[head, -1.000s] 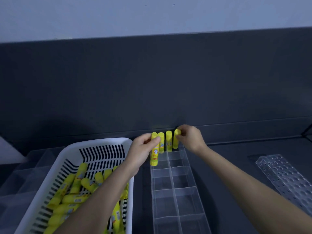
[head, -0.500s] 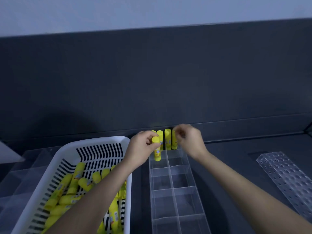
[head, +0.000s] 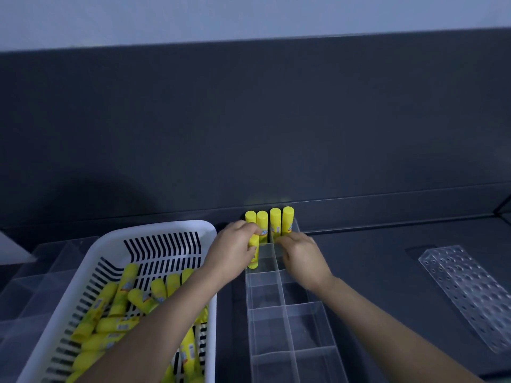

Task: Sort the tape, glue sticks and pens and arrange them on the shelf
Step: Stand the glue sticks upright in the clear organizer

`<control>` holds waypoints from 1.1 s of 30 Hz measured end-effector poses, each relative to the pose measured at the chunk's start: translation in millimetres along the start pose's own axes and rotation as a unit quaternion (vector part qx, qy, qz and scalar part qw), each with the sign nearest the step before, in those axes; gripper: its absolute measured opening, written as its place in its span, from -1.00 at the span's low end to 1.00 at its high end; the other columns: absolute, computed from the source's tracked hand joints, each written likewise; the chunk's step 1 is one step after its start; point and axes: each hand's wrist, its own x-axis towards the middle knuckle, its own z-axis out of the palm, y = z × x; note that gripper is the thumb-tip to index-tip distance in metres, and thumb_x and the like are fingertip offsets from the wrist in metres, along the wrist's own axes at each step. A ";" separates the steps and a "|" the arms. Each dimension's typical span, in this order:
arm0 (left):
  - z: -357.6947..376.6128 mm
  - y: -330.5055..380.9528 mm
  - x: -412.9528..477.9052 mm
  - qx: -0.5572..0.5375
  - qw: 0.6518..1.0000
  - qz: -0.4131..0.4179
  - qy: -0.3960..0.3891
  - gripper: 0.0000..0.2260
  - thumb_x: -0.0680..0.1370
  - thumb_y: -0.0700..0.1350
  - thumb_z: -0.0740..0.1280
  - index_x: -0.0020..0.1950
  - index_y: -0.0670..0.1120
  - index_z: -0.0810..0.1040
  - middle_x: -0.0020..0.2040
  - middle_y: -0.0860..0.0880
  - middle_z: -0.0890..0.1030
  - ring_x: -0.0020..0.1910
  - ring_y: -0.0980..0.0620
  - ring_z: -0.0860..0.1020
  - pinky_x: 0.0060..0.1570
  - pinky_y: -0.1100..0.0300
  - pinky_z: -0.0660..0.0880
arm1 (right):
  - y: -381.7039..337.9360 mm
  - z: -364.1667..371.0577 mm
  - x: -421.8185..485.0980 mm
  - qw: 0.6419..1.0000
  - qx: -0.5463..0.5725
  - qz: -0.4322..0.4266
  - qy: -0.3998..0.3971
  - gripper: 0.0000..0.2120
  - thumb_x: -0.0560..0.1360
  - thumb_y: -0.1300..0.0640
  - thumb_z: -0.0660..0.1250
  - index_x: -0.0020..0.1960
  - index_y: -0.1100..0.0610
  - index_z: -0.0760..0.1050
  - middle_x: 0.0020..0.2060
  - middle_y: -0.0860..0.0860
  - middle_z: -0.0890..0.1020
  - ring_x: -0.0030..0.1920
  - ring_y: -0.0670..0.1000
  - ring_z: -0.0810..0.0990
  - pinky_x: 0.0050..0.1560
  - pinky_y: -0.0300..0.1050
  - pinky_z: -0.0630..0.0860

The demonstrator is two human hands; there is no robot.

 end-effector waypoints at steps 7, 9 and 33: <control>-5.8 -5.9 -6.2 0.000 1.000 -0.011 -0.002 -0.56 0.45 -0.20 0.42 0.31 -0.08 0.46 0.20 -0.05 0.48 0.19 -0.05 0.46 0.14 0.11 0.42 | -2.6 -3.1 -0.7 1.000 0.001 0.006 -0.003 -0.64 0.44 0.38 0.16 0.16 0.18 0.55 -0.01 0.13 0.61 0.03 0.19 0.51 0.06 -0.04 0.39; -12.6 -9.6 -10.2 -0.006 1.000 -0.012 0.006 -0.54 0.45 -0.16 0.44 0.33 -0.08 0.45 0.22 -0.04 0.47 0.21 -0.02 0.45 0.17 0.15 0.41 | -3.4 -4.7 -1.6 1.000 0.017 0.007 -0.004 -0.63 0.44 0.40 0.17 0.16 0.19 0.56 0.01 0.14 0.62 0.04 0.20 0.52 0.06 -0.06 0.39; -91.7 -118.3 -101.4 0.118 0.918 -0.323 -0.197 -0.57 0.46 0.23 0.34 -0.32 -0.08 0.30 -0.41 -0.01 0.41 -0.48 0.04 0.40 -0.48 0.22 0.24 | -159.6 6.3 18.8 0.978 0.186 -0.068 -0.064 -0.70 0.50 0.29 0.24 0.21 0.16 0.53 0.14 0.09 0.54 0.04 0.05 0.56 0.10 -0.13 0.48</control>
